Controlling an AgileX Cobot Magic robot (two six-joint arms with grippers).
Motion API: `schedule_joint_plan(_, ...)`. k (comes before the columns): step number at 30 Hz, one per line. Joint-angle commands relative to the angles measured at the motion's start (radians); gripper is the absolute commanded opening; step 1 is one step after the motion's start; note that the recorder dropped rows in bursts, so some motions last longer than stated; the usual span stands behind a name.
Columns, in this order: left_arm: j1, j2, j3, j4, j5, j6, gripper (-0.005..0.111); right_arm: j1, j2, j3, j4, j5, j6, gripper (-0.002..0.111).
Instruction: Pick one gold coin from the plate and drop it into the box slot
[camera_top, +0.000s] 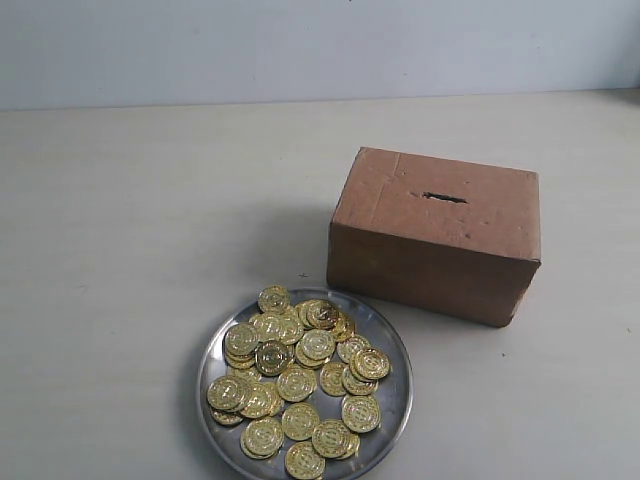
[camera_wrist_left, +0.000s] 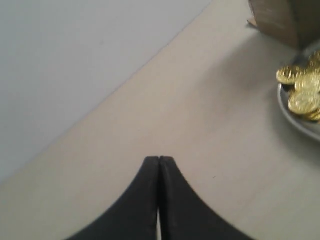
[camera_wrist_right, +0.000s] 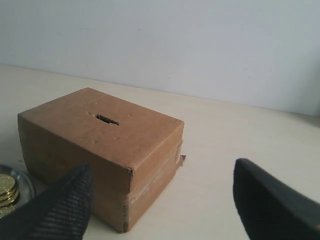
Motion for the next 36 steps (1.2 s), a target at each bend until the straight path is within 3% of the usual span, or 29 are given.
schedule_joint_plan(1, 0.0, -0.005, 0.004, 0.008, -0.016, -0.256, 0.0, -0.006, -0.004, 0.005, 0.001, -0.004, -0.003, 0.073)
schedule_joint_plan(7, 0.0, -0.005, 0.004, 0.023, -0.018, -0.295, 0.0, -0.006, -0.004, 0.005, 0.066, -0.004, -0.003, 0.073)
schedule_joint_plan(12, 0.0, -0.005, 0.004, 0.023, -0.014, -0.679, 0.0, -0.006, -0.004, 0.005, 0.068, -0.002, -0.005, 0.073)
schedule_joint_plan(25, 0.0, -0.005, 0.004, 0.023, -0.009, -0.679, 0.0, -0.006, -0.004, 0.005, 0.068, -0.002, -0.005, 0.073)
schedule_joint_plan(28, 0.05, -0.005, 0.004, 0.023, -0.007, -0.677, 0.0, -0.015, -0.004, 0.005, 0.068, -0.002, -0.003, 0.073)
schedule_joint_plan(36, 0.294, -0.005, 0.004, 0.023, -0.005, -0.677, 0.0, -0.139, -0.004, 0.005, 0.075, -0.002, -0.005, 0.073)
